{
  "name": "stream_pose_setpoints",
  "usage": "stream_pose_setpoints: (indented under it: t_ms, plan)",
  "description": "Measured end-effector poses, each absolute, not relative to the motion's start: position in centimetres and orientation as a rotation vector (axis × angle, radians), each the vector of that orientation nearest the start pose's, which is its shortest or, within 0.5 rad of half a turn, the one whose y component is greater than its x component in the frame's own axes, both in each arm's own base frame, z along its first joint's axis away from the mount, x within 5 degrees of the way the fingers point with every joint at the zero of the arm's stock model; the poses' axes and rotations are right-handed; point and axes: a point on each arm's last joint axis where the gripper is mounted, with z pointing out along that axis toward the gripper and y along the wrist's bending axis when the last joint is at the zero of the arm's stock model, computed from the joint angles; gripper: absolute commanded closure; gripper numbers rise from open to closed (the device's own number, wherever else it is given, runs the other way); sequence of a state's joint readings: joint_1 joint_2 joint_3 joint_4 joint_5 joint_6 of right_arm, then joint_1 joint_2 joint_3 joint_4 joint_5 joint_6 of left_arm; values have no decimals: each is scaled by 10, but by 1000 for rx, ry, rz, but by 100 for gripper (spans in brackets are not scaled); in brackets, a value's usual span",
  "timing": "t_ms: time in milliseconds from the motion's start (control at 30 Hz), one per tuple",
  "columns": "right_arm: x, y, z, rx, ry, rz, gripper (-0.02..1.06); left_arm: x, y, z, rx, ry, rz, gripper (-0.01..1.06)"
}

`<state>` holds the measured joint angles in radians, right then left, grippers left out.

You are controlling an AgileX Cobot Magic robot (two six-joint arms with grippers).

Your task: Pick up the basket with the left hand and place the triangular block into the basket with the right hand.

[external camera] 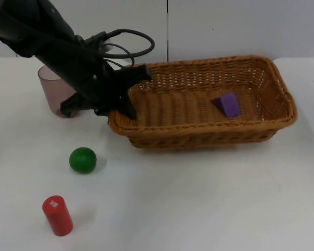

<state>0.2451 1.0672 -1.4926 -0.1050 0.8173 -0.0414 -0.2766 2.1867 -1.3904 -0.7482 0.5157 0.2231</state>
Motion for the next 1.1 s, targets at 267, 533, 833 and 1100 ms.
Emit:
stream_pose_setpoints:
  t_ms: [267, 533, 833, 1100]
  plan:
    - [188, 40, 504, -282, 1849, 19, 0, 412, -149, 93, -133, 2783, -677, 105]
    - [188, 40, 504, -282, 1852, 19, 0, 412, -149, 87, -137, 2792, -669, 105]
    - [188, 40, 504, -282, 1852, 19, 0, 412, -149, 83, -145, 2795, -663, 96]
    - [188, 40, 504, -287, 1852, 15, 0, 411, -149, 84, -138, 2806, -675, 17]
